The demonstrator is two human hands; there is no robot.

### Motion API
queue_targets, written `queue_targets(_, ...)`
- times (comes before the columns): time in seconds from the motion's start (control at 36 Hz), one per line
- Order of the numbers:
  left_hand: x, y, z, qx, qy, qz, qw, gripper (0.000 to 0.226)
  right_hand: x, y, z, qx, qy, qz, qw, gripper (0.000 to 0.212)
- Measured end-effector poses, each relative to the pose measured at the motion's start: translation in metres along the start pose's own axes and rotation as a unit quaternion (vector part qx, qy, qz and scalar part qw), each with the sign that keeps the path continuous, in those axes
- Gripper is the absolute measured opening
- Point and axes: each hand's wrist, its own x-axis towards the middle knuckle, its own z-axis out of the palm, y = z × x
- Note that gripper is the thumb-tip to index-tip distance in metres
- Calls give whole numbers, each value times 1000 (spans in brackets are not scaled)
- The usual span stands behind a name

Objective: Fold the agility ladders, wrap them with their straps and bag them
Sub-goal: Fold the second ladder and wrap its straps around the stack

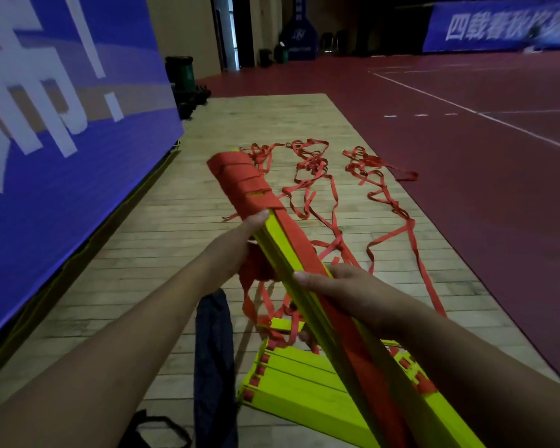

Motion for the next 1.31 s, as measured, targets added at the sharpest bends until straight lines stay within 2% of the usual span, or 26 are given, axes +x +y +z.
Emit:
queue_targets(0.08,-2,-6,11,79,16,-40,996,70,10,8,4,-194,80,-18,977,41)
queue_targets(0.17,-3,-16,26,-4,77,-86,993,65,16,14,10,-376,122,-20,918,41)
queue_targets(0.22,-3,-20,31,-49,114,-106,987,64,15,15,10,-443,128,-23,887,47)
queue_targets(0.31,0,-21,30,-72,149,-81,983,67,16,16,7,-403,113,-23,908,53)
queue_targets(0.36,1,-18,30,-99,161,-59,980,60,16,14,8,-353,106,-28,929,56)
queue_targets(0.44,0,-12,29,-146,163,-29,975,50,15,10,8,-197,77,19,977,64)
queue_targets(0.47,0,-10,28,-151,155,-18,976,50,16,9,8,-159,57,41,985,61)
queue_targets(0.53,0,-9,25,-137,132,5,982,52,17,9,9,-156,25,70,985,47)
queue_targets(0.64,-3,-4,21,-46,104,6,994,65,20,12,10,-207,78,54,974,16)
queue_targets(0.72,-5,0,17,79,98,-48,991,73,22,13,7,-319,144,12,937,13)
queue_targets(0.78,-6,1,17,102,69,-81,989,79,23,17,6,-376,197,5,905,14)
queue_targets(0.86,-6,-5,26,34,38,-83,995,73,19,20,14,-473,252,2,844,20)
queue_targets(0.94,-3,-11,38,-96,117,-92,984,51,18,24,20,-541,253,-22,802,45)
queue_targets(0.97,-3,-12,40,-117,141,-89,979,48,19,25,21,-538,238,-27,808,52)
queue_targets(1.0,-3,-14,39,-120,156,-82,977,47,19,22,21,-513,218,-28,829,55)
queue_targets(1.08,-3,-13,33,-116,171,-40,978,43,17,9,14,-394,153,-23,906,43)
queue_targets(1.14,-3,-9,29,-141,143,-6,980,40,13,1,6,-312,102,-20,944,36)
queue_targets(1.19,-5,-5,28,-167,101,24,981,41,10,0,-1,-199,26,-5,980,44)
queue_targets(1.25,-5,-2,28,-186,65,46,979,44,10,5,0,-69,-59,26,996,44)
queue_targets(1.31,-6,-1,27,-185,45,58,980,41,13,12,7,55,-137,59,987,43)
